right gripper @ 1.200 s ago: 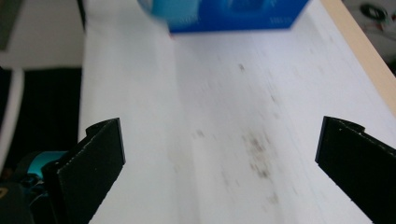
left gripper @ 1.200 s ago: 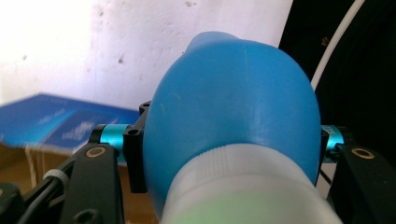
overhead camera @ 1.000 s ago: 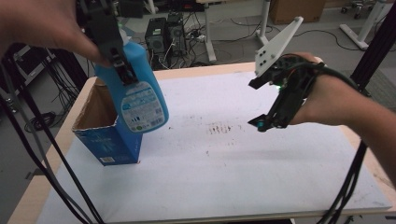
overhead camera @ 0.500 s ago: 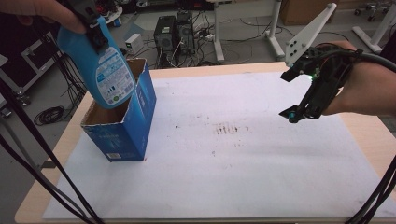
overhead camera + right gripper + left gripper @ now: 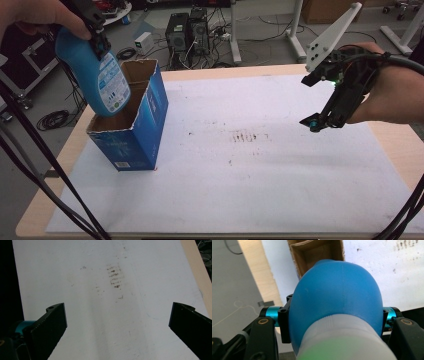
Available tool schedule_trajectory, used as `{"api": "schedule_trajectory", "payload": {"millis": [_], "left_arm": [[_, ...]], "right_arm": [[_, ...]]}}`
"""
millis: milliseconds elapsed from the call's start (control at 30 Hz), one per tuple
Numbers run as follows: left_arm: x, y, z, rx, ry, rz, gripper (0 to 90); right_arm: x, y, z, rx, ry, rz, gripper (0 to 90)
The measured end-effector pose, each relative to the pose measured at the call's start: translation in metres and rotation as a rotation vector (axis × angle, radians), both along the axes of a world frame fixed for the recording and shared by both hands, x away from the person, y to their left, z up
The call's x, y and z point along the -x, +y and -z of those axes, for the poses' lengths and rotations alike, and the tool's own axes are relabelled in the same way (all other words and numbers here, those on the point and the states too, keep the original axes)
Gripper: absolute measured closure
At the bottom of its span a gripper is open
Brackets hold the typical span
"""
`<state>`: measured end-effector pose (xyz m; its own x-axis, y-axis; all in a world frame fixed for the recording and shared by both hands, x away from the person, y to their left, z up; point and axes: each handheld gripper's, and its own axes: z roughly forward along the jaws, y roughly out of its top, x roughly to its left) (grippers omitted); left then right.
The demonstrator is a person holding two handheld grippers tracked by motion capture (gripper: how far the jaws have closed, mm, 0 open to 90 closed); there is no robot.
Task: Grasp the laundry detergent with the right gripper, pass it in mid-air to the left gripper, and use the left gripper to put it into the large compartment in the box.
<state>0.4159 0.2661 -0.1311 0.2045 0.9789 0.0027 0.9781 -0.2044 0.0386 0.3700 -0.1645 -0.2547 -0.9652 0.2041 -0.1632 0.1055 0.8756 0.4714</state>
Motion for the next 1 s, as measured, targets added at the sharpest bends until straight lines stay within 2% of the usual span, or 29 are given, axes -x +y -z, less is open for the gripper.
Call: {"api": "schedule_trajectory", "payload": {"millis": [33,100,167,233,433,567,700,1000], "left_arm": [[0.0,0.0,0.0,0.0,0.0,0.0,38.4],[-0.004,-0.001,0.009,-0.006,0.011,0.03,38.4],[-0.007,-0.003,0.015,-0.011,0.004,0.073,38.3],[-0.009,-0.003,0.023,-0.009,0.027,0.095,38.4],[-0.017,-0.002,0.051,-0.008,0.06,0.176,38.4],[-0.02,-0.004,0.07,-0.013,0.069,0.259,38.4],[-0.02,-0.007,0.09,-0.02,0.078,0.377,38.4],[-0.022,-0.007,0.124,-0.047,0.085,0.513,38.4]], "right_arm": [[0.0,0.0,0.0,0.0,0.0,0.0,0.6],[0.0,0.0,0.001,-0.001,0.004,0.002,0.6],[-0.001,0.0,0.002,0.003,0.005,0.004,0.6],[-0.001,-0.001,0.003,0.005,0.009,0.007,0.6],[-0.002,-0.004,0.003,0.009,0.012,0.02,0.6],[-0.002,-0.006,0.003,0.014,0.015,0.03,0.6],[-0.001,-0.007,0.004,0.023,0.015,0.032,0.6],[0.0,-0.008,0.005,0.029,0.011,0.037,0.6]]}}
